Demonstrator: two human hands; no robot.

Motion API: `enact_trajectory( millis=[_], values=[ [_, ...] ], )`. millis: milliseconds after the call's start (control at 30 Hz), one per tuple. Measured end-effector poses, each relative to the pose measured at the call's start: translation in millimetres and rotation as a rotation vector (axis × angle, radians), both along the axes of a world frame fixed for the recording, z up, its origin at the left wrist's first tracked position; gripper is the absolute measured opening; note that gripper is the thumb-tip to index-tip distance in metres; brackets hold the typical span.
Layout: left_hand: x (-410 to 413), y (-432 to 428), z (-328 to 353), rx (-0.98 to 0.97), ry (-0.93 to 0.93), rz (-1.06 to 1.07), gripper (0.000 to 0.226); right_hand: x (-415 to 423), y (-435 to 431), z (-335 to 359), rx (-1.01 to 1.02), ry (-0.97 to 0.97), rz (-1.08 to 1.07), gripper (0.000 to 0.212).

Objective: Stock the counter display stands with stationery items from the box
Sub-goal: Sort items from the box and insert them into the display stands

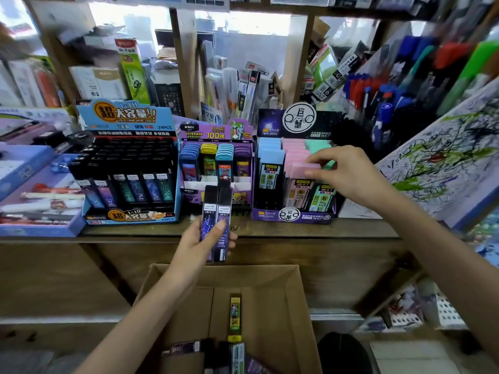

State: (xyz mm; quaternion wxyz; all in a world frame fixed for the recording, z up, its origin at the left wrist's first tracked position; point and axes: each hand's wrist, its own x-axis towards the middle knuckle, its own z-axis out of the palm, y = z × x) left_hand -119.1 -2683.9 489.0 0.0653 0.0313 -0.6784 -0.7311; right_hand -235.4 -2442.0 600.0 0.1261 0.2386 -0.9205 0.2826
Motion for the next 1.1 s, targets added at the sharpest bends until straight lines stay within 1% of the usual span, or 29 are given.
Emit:
enact_trajectory(
  millis=[133,267,333,433,533,600,633,667,700,767,800,933,1000,1100],
  values=[
    [0,0,0,-0.015,0.002,-0.003,0.035,-2,1,-4,0.020,0.010,-0.011,0.024],
    [-1,2,0,-0.025,0.011,-0.014,0.037,-1,-6,-13,0.131,0.116,-0.062,0.025],
    [-2,4,1,-0.022,0.025,-0.020,0.037,1,-8,-17,0.167,0.165,-0.050,0.025],
    [-3,5,2,-0.012,0.041,-0.022,0.039,2,-8,-20,0.243,0.235,-0.024,0.021],
    [-3,4,2,-0.009,0.061,-0.029,0.038,7,-12,-16,0.266,0.300,-0.028,0.018],
    [-3,5,2,0.011,0.071,-0.035,0.037,16,-22,-14,0.203,0.341,-0.020,0.016],
    [-3,6,2,0.020,0.075,-0.038,0.036,23,-30,-14,0.107,0.301,0.001,0.014],
    [-3,7,2,0.025,0.080,-0.041,0.036,31,-41,-15,-0.016,0.195,0.030,0.012],
    [-3,9,2,0.027,0.086,-0.044,0.035,39,-52,-18,-0.124,0.043,0.067,0.012],
    [-1,11,1,0.025,0.097,-0.050,0.035,51,-75,-29,-0.227,-0.237,0.137,0.012],
    [0,11,1,0.028,0.098,-0.050,0.035,54,-84,-35,-0.256,-0.322,0.157,0.013],
    [6,1,2,0.009,0.088,-0.006,0.034,55,-110,-47,-0.449,-0.499,0.178,0.007],
    [11,-11,4,-0.013,0.073,0.026,0.040,53,-119,-47,-0.514,-0.576,0.193,0.007],
    [17,-31,6,-0.043,0.036,0.098,0.049,45,-131,-43,-0.605,-0.632,0.207,0.008]
  ],
)
